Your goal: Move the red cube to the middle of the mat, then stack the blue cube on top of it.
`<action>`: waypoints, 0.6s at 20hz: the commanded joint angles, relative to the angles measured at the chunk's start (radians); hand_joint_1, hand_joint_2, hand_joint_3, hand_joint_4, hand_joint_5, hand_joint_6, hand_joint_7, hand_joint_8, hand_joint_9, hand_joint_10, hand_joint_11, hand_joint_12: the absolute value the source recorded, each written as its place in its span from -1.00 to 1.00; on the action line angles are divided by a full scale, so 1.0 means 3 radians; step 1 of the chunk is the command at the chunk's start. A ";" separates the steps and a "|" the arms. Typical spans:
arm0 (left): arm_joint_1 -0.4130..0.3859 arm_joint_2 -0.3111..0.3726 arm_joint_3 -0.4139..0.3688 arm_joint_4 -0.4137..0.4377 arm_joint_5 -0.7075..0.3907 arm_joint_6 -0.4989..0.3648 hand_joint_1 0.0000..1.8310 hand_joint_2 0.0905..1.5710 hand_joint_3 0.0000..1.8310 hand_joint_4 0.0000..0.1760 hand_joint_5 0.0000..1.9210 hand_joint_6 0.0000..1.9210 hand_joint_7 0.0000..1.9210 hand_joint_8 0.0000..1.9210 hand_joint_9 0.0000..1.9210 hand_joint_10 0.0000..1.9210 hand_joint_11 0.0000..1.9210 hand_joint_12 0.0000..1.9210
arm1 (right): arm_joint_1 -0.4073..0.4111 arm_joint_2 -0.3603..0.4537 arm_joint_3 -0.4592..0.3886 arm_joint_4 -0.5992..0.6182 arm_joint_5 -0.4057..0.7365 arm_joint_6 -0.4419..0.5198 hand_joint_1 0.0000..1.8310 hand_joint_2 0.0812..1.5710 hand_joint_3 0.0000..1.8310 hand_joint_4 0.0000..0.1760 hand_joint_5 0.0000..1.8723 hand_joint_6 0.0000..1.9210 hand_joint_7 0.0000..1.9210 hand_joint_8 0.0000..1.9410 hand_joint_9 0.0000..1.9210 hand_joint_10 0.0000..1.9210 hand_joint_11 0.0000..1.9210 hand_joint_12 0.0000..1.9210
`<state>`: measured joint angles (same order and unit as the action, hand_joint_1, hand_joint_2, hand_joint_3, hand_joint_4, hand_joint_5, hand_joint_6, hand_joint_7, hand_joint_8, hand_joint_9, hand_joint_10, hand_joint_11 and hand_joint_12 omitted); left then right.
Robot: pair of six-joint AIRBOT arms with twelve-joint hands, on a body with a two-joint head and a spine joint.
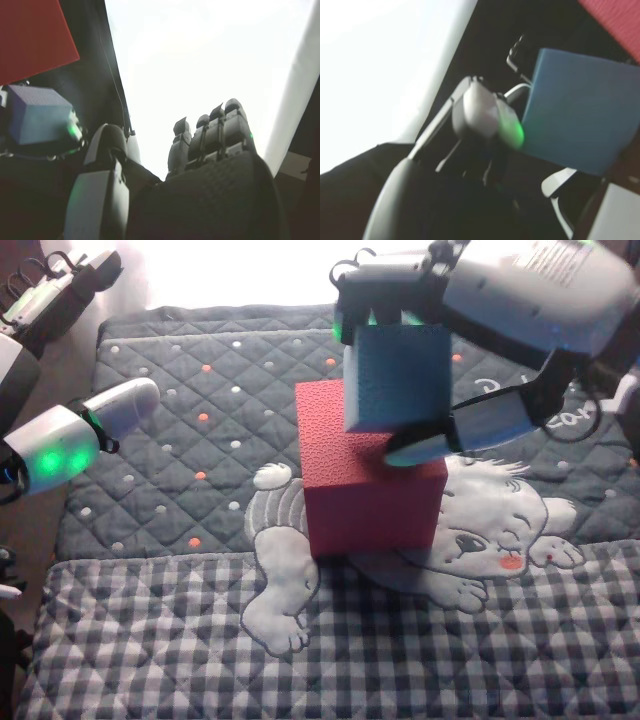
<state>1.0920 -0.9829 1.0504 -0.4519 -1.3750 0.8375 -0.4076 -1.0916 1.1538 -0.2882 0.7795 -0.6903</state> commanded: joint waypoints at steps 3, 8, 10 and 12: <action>0.0015 -0.0018 0.0008 0.0015 -0.0438 -0.0067 -0.44 0.55 -1.00 -0.06 -0.89 -1.00 -0.98 -1.00 -1.00 -1.00 -0.97 -0.99 | -0.0009 -0.0071 0.0094 0.0098 0.0224 0.0149 -0.68 0.58 -1.00 -1.00 -0.93 -0.61 -1.00 -0.94 -1.00 -0.60 -1.00 0.17; 0.0025 -0.0023 0.0010 0.0000 -0.0453 -0.0077 -0.39 0.58 -0.99 -0.12 -0.88 -1.00 -0.98 -1.00 -1.00 -1.00 -0.97 -0.97 | -0.0072 -0.0098 0.0137 0.0092 0.0212 0.0280 -0.71 0.62 -1.00 -0.74 -0.88 -0.97 -1.00 -1.00 -0.98 -0.97 -1.00 -0.50; 0.0039 -0.0022 0.0004 -0.0004 -0.0467 -0.0081 -0.37 0.57 -1.00 0.07 -0.86 -0.99 -0.99 -1.00 -1.00 -1.00 -0.97 -0.95 | -0.0071 -0.0085 0.0103 0.0082 0.0222 0.0280 -0.73 0.55 -1.00 0.00 -0.70 -0.90 -1.00 -1.00 -1.00 -1.00 -1.00 -0.56; 0.0047 -0.0022 0.0000 -0.0013 -0.0479 -0.0081 -0.37 0.57 -1.00 0.23 -0.86 -1.00 -1.00 -1.00 -1.00 -1.00 -1.00 -0.86 | -0.0071 -0.0007 0.0069 0.0082 0.0258 0.0279 -0.70 0.47 -1.00 -0.27 -0.99 -1.00 -1.00 -1.00 -0.95 -0.97 -1.00 -0.11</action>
<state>1.1133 -0.9833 1.0496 -0.4698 -1.3922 0.8196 -0.4397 -1.1011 1.1713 -0.2977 0.7280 -0.6117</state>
